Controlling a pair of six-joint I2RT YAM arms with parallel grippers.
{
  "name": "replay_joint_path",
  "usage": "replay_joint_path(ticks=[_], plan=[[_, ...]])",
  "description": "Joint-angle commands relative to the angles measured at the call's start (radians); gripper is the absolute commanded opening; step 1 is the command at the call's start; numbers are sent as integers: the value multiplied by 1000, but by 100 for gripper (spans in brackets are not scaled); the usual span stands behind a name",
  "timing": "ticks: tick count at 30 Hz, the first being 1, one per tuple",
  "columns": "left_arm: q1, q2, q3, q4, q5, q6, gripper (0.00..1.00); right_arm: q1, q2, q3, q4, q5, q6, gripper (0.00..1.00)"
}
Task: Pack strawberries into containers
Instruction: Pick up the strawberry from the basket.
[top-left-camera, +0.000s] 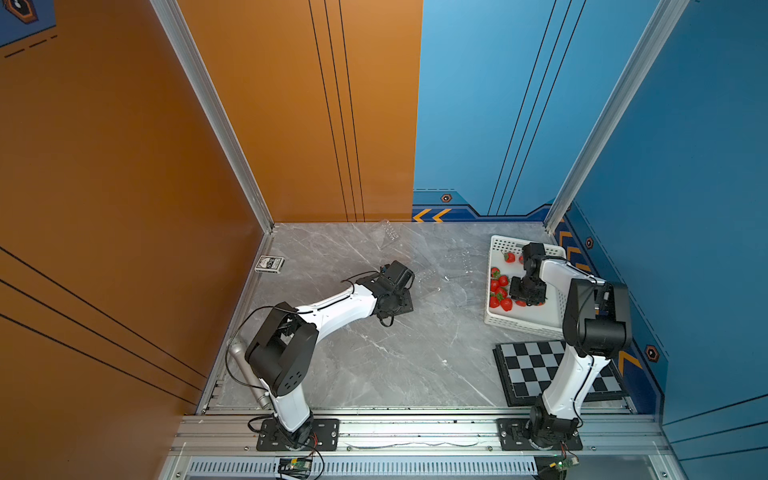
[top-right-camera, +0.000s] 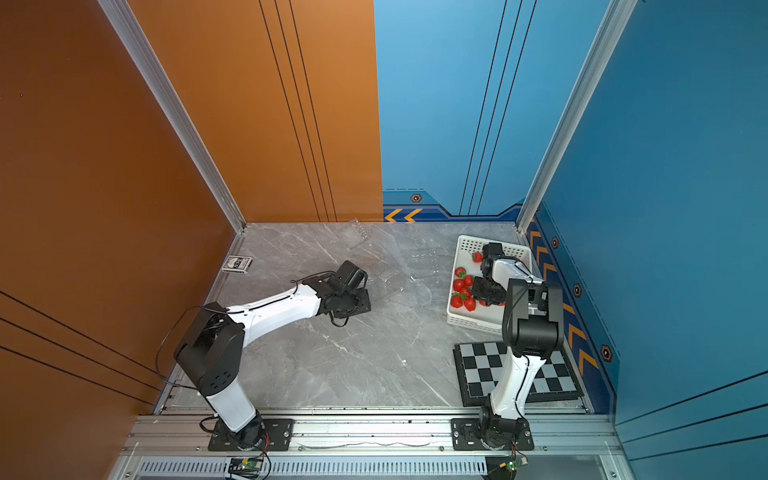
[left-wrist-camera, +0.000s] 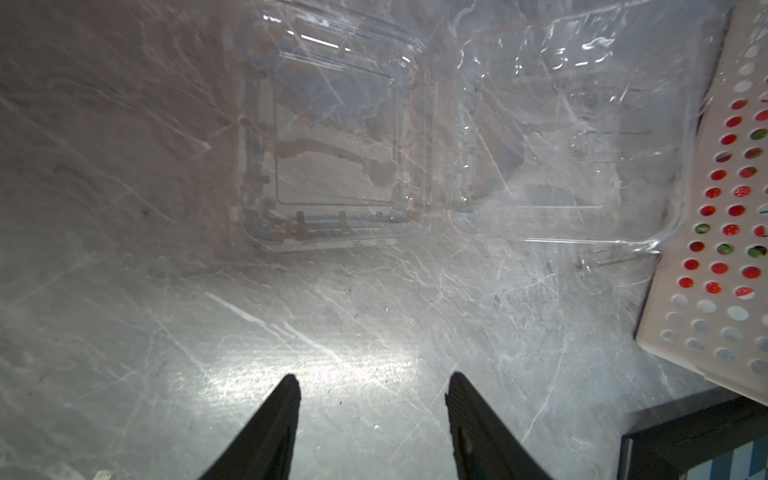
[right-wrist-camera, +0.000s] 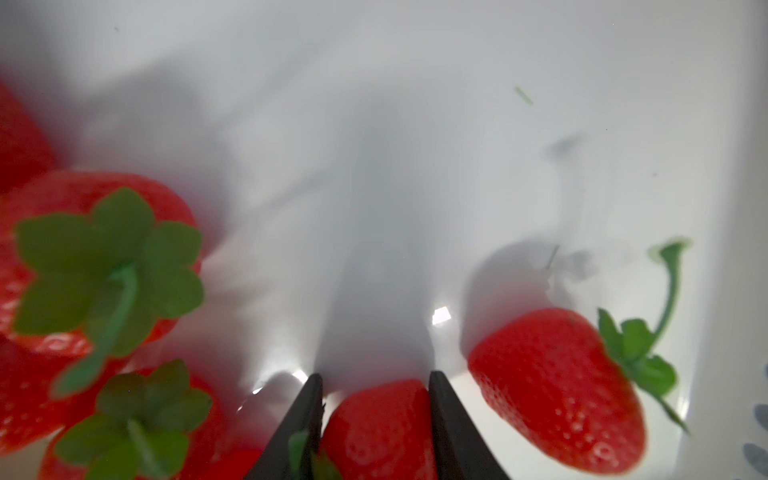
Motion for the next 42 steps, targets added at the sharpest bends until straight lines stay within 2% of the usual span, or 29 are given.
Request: replay_joint_path(ticks=[1, 15, 22, 28, 33, 42], plan=[[8, 6, 12, -8, 15, 10, 59, -9, -6, -33, -24, -46, 3, 21], [23, -16, 9, -8, 9, 16, 59, -42, -198, -69, -19, -73, 40, 18], [39, -33, 23, -8, 6, 28, 58, -22, -292, -50, -44, -132, 56, 20], [86, -75, 15, -8, -5, 39, 58, 116, -362, 28, -89, -140, 95, 21], [138, -120, -25, -8, -10, 45, 58, 295, -348, 135, -106, -134, 124, 22], [236, -199, -118, -8, -5, 52, 58, 570, -96, 373, -108, -133, 151, 22]])
